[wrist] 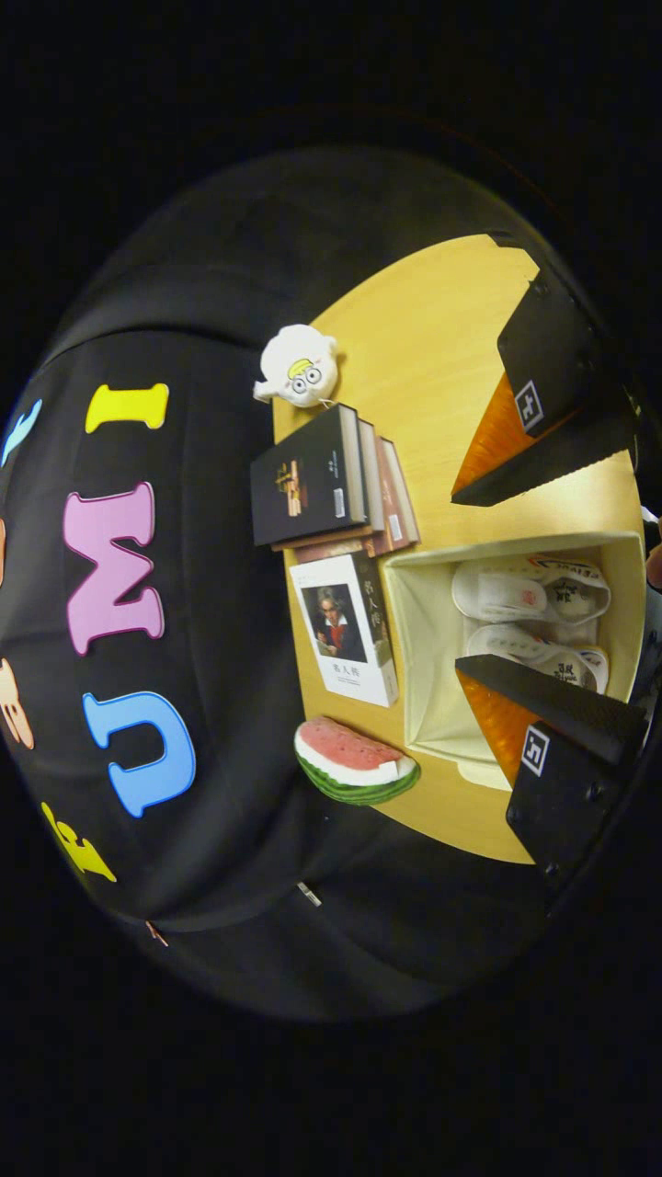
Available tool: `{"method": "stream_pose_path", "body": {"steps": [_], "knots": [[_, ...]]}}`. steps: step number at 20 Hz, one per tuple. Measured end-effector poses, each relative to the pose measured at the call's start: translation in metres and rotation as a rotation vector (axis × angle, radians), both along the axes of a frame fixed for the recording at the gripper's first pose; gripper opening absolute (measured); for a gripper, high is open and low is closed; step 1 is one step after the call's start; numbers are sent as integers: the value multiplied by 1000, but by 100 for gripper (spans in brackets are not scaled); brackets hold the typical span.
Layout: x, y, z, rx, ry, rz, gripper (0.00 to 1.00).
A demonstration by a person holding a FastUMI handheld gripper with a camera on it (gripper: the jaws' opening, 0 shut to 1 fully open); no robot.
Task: Open the storage box then place both shoes into the box .Put the left shoe in first, then the right shoe, with the right side of both shoes facing outward in a uniform manner.
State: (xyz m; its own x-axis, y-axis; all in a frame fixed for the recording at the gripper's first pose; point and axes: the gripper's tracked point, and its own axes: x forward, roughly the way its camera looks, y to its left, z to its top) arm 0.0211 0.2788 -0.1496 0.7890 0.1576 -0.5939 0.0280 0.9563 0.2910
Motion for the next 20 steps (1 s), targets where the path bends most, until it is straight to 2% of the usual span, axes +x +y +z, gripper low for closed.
{"method": "stream_pose_path", "body": {"steps": [3,11,16,20], "knots": [[10,-43,32,-44,-129,-55,99],[20,-144,98,-171,-384,-125,99],[16,-194,128,-251,-493,-134,98],[8,-215,156,-272,-572,-111,98]]}}
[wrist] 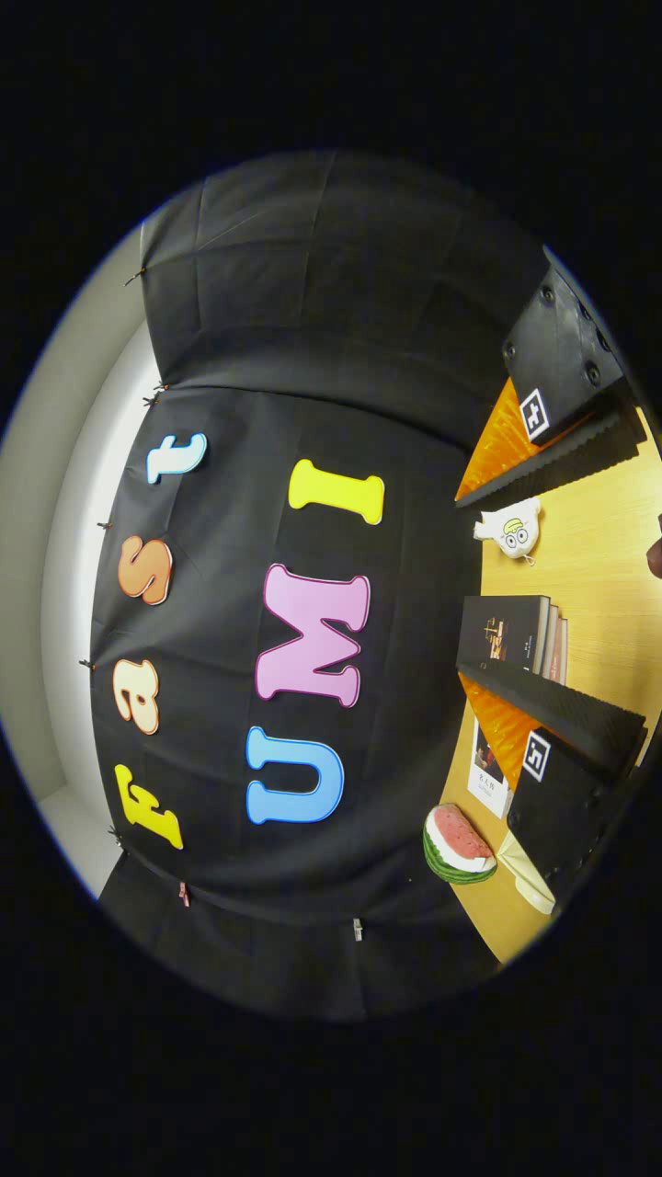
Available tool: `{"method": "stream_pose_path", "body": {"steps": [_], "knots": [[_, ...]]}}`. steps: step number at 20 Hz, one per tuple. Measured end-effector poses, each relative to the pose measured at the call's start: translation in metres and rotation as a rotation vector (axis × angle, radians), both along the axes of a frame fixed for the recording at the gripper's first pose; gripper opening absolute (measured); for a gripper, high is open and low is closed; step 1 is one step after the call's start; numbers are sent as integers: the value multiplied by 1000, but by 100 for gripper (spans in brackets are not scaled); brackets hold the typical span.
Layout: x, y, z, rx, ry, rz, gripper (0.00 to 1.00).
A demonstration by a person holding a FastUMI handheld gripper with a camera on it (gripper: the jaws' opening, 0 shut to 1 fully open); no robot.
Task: Open the storage box then place both shoes into the box .Put the left shoe in first, then the right shoe, with the right side of both shoes facing outward in a uniform manner.
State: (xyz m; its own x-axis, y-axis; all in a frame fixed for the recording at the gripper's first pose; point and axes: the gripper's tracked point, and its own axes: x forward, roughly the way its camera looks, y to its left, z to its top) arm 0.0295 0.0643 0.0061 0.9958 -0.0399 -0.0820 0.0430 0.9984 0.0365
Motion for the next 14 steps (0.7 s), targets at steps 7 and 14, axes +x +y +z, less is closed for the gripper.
{"method": "stream_pose_path", "body": {"steps": [7,14], "knots": [[-18,-32,20,43,-52,-23,98],[-28,-52,2,66,-29,-41,97]]}}
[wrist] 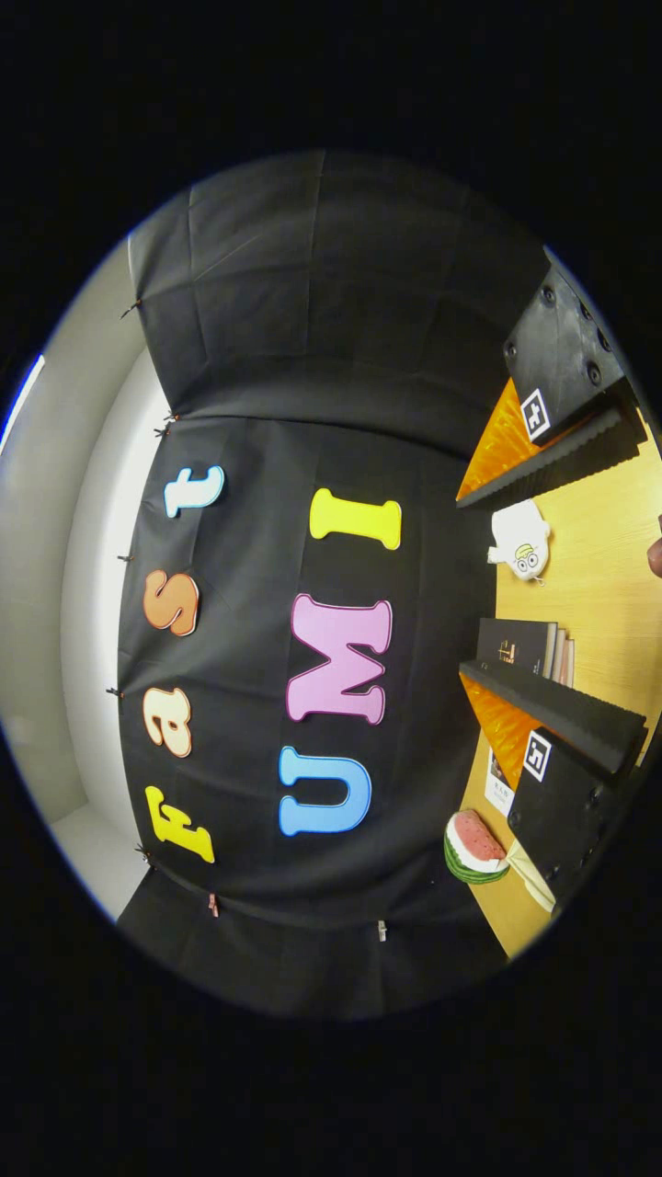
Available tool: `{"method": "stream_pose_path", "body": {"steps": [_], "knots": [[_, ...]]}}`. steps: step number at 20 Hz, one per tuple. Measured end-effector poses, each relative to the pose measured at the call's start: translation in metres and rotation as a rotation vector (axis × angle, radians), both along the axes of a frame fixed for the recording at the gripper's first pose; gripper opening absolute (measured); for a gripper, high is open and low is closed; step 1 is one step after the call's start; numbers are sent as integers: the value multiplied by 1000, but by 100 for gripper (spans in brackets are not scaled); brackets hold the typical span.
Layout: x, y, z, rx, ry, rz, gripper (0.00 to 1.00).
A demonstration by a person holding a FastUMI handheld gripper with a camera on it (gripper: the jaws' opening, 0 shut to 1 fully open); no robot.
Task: Open the storage box then place both shoes into the box .Put the left shoe in first, then the right shoe, with the right side of both shoes facing outward in a uniform manner.
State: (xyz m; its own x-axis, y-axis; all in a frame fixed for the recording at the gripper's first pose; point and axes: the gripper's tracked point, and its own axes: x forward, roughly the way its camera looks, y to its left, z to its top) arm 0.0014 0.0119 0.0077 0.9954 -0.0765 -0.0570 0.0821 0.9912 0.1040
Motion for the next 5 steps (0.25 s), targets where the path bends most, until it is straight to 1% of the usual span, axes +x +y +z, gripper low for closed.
{"method": "stream_pose_path", "body": {"steps": [5], "knots": [[5,-4,-1,18,7,-9,98]]}}
